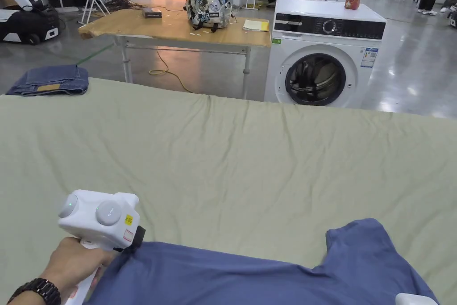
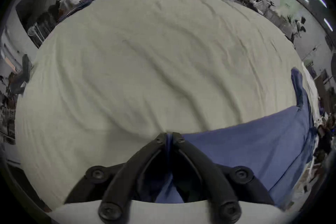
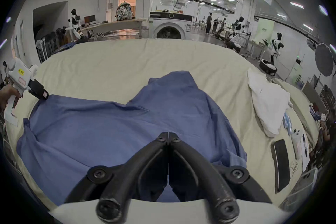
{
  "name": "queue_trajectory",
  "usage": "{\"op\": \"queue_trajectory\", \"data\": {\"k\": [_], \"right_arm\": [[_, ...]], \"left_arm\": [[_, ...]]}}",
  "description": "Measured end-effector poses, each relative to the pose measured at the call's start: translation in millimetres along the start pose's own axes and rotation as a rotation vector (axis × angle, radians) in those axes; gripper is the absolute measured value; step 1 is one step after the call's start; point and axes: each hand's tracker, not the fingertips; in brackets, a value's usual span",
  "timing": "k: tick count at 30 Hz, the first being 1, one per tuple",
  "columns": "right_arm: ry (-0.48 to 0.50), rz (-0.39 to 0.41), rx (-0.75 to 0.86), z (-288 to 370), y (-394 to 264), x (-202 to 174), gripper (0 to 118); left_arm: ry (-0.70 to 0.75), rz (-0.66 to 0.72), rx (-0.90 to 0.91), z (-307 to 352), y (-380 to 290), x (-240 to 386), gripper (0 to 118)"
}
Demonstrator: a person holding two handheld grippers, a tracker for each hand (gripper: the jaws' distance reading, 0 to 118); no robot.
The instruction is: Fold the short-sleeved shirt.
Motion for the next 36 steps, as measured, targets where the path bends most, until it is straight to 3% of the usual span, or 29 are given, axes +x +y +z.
{"op": "queue_trajectory", "data": {"k": [1,5,11,12,13,15,17,21,27,30,32,35,36], "right_arm": [[0.002,-0.005,-0.004,-0.3,0.0,1.3,0],[0.021,-0.036,-0.012,-3.4,11.7,11.9,0],[0.035,-0.056,-0.061,-28.9,67.4,39.9,0],[0.034,-0.055,-0.071,-37.0,76.7,43.9,6],[0.040,-0.059,-0.087,-49.7,86.3,49.9,20],[0.043,-0.085,-0.146,-75.3,103.0,63.6,57],[0.045,-0.083,-0.218,-103.0,114.6,70.7,63],[0.032,0.007,-0.333,-149.6,124.9,76.3,63],[0.102,-0.043,-0.486,-205.5,123.3,96.8,63],[0.067,-0.022,-0.476,-205.3,116.8,98.5,61],[0.047,-0.023,-0.469,-197.1,119.3,89.9,50],[-0.012,0.039,-0.443,-188.0,116.1,84.5,2],[-0.016,0.072,-0.439,-186.6,114.5,85.5,0]], "left_arm": [[0.020,-0.041,0.033,6.6,-5.5,6.4,0],[-0.063,0.031,0.111,37.5,-15.2,9.0,0],[-0.042,-0.039,0.185,75.8,-25.1,5.4,0],[-0.044,-0.037,0.197,80.3,-26.7,4.0,0],[-0.047,-0.032,0.202,83.4,-26.8,0.8,0],[-0.039,-0.030,0.206,87.7,-28.1,-1.9,0],[-0.025,-0.034,0.218,90.8,-29.7,-3.9,0],[-0.041,0.007,0.216,88.4,-32.0,-11.1,0],[-0.059,0.052,0.216,83.1,-36.5,-11.8,0],[-0.064,0.054,0.209,80.0,-39.9,-7.7,0],[-0.062,0.056,0.204,77.5,-41.9,-6.1,0],[-0.069,0.072,0.219,78.5,-45.5,-4.3,0],[-0.079,0.076,0.220,78.7,-45.6,-4.2,0]]}}
